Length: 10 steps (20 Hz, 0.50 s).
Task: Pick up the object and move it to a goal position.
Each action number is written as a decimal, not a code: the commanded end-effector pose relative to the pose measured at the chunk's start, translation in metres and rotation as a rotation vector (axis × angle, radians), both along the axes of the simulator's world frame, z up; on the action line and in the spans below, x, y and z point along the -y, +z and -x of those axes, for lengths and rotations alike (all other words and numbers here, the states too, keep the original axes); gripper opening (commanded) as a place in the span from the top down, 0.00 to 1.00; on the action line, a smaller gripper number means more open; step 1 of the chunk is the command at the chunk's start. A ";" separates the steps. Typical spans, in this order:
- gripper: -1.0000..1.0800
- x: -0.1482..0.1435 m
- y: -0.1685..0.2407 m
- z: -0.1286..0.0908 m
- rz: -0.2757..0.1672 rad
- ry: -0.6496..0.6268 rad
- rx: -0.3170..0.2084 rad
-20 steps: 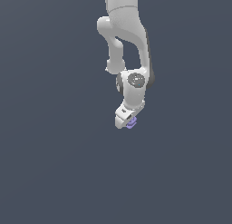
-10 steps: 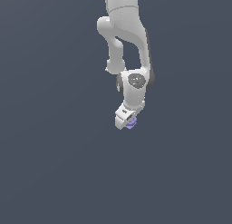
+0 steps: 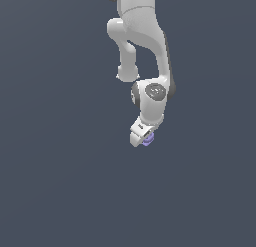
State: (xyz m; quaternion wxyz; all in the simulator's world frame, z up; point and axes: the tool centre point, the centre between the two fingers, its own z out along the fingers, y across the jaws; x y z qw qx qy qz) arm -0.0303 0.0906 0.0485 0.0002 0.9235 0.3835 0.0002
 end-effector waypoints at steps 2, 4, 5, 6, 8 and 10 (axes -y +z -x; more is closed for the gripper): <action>1.00 -0.008 0.005 -0.016 0.000 0.000 0.000; 1.00 -0.013 0.008 -0.026 -0.001 0.000 0.000; 1.00 -0.016 0.010 -0.032 -0.001 0.000 0.000; 1.00 -0.019 0.012 -0.038 -0.001 0.000 0.000; 1.00 -0.024 0.015 -0.049 -0.001 0.000 0.000; 1.00 -0.030 0.019 -0.060 -0.001 0.000 0.000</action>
